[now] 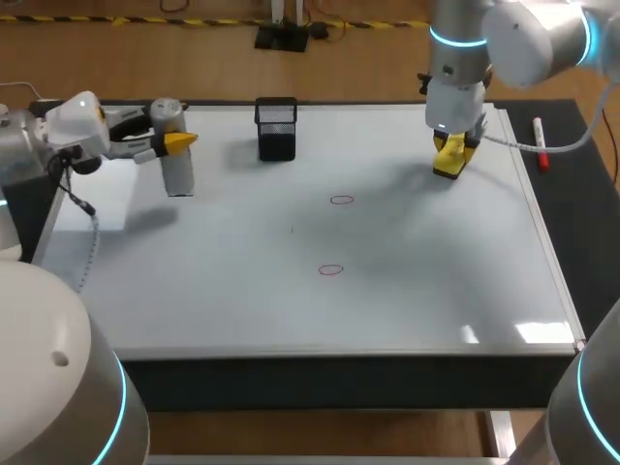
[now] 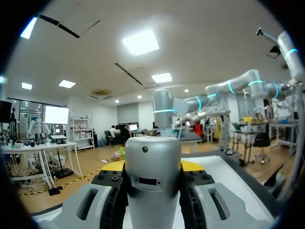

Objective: Pick up the inspection probe, press it on each red-marked spot on the whiteboard one by one, put down the probe, pick up the eraser, and wipe off all the red marks.

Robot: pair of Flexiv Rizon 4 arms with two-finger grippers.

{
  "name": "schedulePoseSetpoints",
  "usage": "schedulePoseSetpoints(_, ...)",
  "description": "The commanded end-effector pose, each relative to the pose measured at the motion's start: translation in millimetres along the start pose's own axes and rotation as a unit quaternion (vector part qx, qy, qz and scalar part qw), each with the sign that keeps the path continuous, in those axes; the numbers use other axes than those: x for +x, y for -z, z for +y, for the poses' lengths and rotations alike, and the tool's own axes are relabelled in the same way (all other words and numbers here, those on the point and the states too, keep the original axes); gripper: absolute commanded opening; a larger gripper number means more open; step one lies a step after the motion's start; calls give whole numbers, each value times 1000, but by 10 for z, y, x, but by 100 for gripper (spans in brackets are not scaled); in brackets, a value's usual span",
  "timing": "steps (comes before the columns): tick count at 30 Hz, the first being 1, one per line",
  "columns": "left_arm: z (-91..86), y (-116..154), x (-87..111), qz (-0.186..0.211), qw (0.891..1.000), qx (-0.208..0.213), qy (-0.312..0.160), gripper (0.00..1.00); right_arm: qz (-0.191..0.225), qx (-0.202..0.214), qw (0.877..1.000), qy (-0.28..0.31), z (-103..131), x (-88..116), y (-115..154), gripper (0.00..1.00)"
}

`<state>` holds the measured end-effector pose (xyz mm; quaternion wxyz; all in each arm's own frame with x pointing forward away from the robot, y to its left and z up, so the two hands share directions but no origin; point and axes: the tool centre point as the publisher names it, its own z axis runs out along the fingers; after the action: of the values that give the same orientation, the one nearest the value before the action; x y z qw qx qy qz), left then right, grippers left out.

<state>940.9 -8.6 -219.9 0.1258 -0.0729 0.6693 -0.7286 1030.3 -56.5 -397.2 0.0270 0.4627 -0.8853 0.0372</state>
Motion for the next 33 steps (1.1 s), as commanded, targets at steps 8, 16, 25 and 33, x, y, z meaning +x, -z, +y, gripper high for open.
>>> schedulePoseSetpoints(8, 7, -674, 389, 38, 999, 25, 6, 0, 2, 0, 1000, 1, -9, -4, 7, 0)
schedulePoseSetpoints(16, 119, -1217, 512, 76, 996, 45, 25, 0, 2, 0, 1000, 1, -9, -4, 7, 0)
schedulePoseSetpoints(25, 245, -1734, 615, 111, 991, 57, 42, 0, 2, 0, 1000, 1, -9, -4, 7, 0)
schedulePoseSetpoints(33, 304, -2114, 671, 113, 991, 51, 44, 0, 2, 0, 1000, 1, -9, -4, 7, 0)
